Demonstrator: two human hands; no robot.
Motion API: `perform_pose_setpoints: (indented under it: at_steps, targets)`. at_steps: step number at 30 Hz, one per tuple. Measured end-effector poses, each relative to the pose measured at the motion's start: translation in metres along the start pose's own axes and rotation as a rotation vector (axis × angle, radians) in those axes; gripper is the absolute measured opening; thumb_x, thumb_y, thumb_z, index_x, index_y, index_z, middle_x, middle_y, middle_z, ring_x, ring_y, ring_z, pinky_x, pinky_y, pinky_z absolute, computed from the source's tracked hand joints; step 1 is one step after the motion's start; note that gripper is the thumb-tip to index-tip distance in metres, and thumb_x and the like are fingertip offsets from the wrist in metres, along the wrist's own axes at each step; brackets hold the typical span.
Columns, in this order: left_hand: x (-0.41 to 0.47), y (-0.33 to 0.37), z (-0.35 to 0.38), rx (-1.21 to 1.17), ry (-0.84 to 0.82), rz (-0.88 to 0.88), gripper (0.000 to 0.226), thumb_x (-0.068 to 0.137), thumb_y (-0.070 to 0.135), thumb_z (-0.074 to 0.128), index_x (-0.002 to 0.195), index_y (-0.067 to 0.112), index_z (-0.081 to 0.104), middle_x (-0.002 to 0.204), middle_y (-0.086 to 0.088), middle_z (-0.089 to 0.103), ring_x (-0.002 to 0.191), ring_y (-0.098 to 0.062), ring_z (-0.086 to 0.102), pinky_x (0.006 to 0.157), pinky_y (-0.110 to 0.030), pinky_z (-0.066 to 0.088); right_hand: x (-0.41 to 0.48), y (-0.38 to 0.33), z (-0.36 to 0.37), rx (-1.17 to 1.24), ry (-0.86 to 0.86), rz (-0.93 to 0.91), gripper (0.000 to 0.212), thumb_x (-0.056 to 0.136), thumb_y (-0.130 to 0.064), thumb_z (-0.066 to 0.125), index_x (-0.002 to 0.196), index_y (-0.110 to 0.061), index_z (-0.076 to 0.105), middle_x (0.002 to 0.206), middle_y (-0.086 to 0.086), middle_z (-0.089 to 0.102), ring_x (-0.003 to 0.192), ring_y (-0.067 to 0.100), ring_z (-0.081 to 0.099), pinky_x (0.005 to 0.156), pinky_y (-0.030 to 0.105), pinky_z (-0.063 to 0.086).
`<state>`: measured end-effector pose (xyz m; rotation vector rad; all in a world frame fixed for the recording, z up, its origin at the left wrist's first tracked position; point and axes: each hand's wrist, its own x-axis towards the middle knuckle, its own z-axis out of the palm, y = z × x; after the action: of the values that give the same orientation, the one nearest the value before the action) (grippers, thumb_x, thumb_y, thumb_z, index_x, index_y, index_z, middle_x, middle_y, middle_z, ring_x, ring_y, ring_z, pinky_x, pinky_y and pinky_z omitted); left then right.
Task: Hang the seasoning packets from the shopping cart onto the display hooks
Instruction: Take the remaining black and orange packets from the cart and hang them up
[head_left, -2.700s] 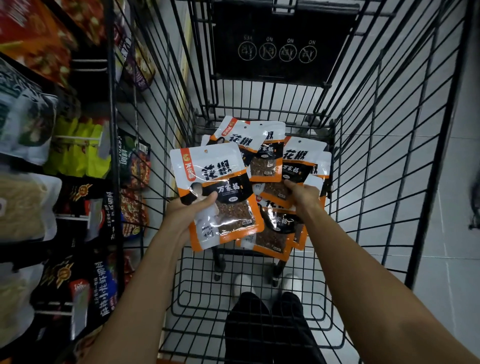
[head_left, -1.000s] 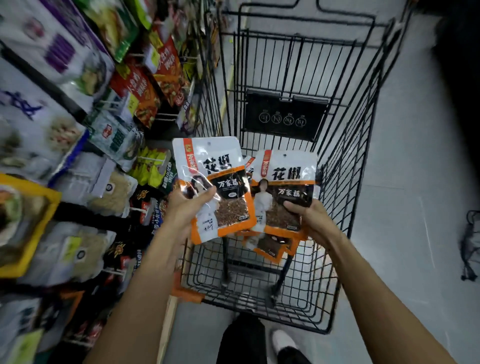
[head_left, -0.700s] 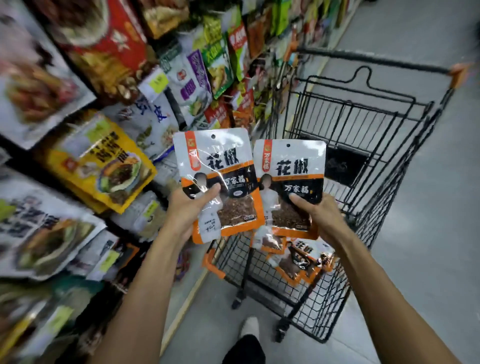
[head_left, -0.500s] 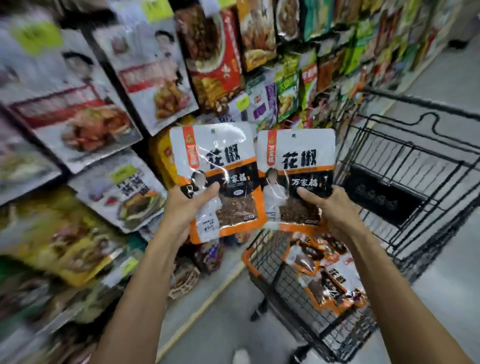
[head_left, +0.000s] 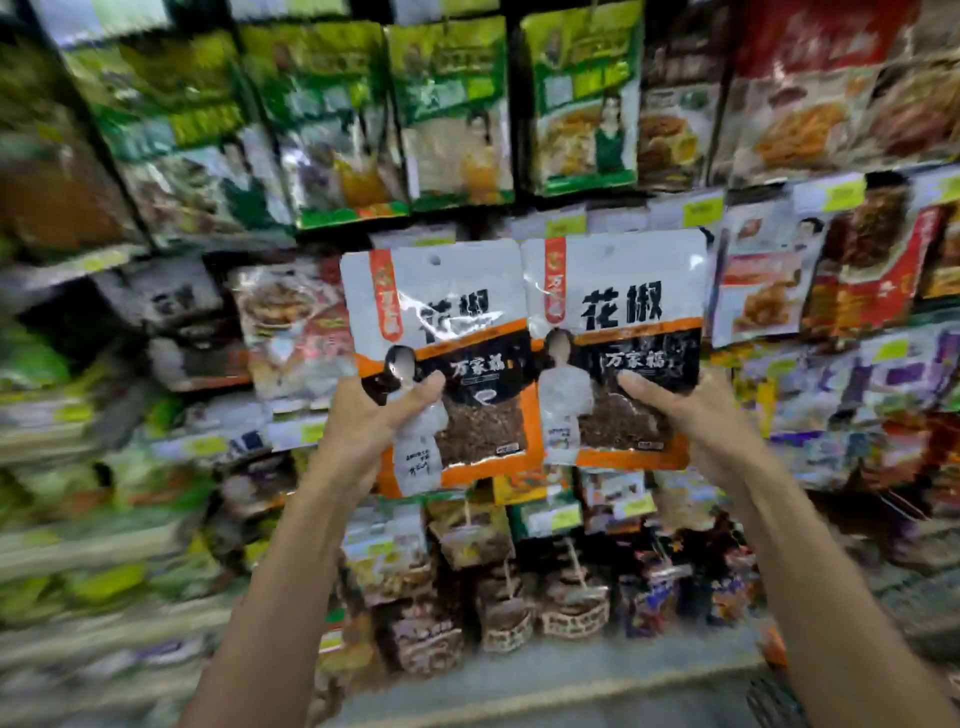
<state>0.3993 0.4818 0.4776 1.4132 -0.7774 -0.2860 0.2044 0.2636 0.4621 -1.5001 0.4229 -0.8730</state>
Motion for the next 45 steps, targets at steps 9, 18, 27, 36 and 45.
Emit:
perform_pose_setpoints:
  at_steps: [9, 18, 27, 36, 45]
  targets:
    - [-0.054, 0.014, -0.256, 0.084, 0.048, -0.008, 0.036, 0.067, 0.035, 0.081, 0.094, 0.052, 0.065, 0.092, 0.026, 0.069, 0.086, 0.005, 0.065, 0.078, -0.017, 0.050, -0.032, -0.001, 0.240, 0.039, -0.183, -0.026, 0.038, 0.061, -0.037, 0.079, 0.096, -0.026, 0.069, 0.095, -0.015, 0.075, 0.092, 0.001, 0.069, 0.079, 0.022, 0.050]
    - [-0.039, -0.018, -0.354, -0.043, 0.126, -0.190, 0.058, 0.061, 0.060, 0.073, 0.108, 0.026, 0.064, 0.112, 0.018, 0.057, 0.097, 0.000, 0.060, 0.099, -0.042, 0.043, -0.023, 0.016, 0.333, -0.049, -0.233, -0.024, 0.030, 0.061, -0.044, 0.081, 0.088, -0.034, 0.074, 0.094, -0.014, 0.075, 0.088, 0.000, 0.069, 0.076, 0.026, 0.048]
    - [0.050, -0.044, -0.356, -0.056, 0.180, -0.230, 0.029, 0.084, 0.042, 0.066, 0.108, 0.027, 0.063, 0.105, 0.014, 0.068, 0.099, -0.001, 0.060, 0.089, -0.024, 0.044, 0.037, 0.040, 0.334, 0.050, -0.117, -0.058, 0.038, 0.057, -0.039, 0.079, 0.092, -0.029, 0.069, 0.087, -0.017, 0.075, 0.082, 0.000, 0.070, 0.067, 0.017, 0.055]
    - [0.117, -0.068, -0.356, -0.120, 0.190, -0.176, 0.045, 0.089, 0.037, 0.061, 0.129, 0.015, 0.057, 0.123, 0.004, 0.064, 0.119, -0.013, 0.055, 0.110, -0.040, 0.037, 0.069, 0.063, 0.362, 0.095, -0.213, 0.039, 0.049, 0.051, -0.046, 0.087, 0.095, -0.028, 0.074, 0.104, -0.002, 0.075, 0.099, 0.016, 0.070, 0.086, 0.035, 0.052]
    - [0.136, -0.076, -0.364, -0.113, 0.189, -0.123, 0.039, 0.089, 0.038, 0.061, 0.122, 0.016, 0.062, 0.109, 0.016, 0.067, 0.109, -0.001, 0.057, 0.094, -0.026, 0.040, 0.070, 0.068, 0.376, 0.124, -0.200, 0.027, 0.045, 0.062, -0.031, 0.080, 0.103, -0.019, 0.069, 0.101, 0.000, 0.076, 0.093, 0.014, 0.072, 0.067, 0.020, 0.057]
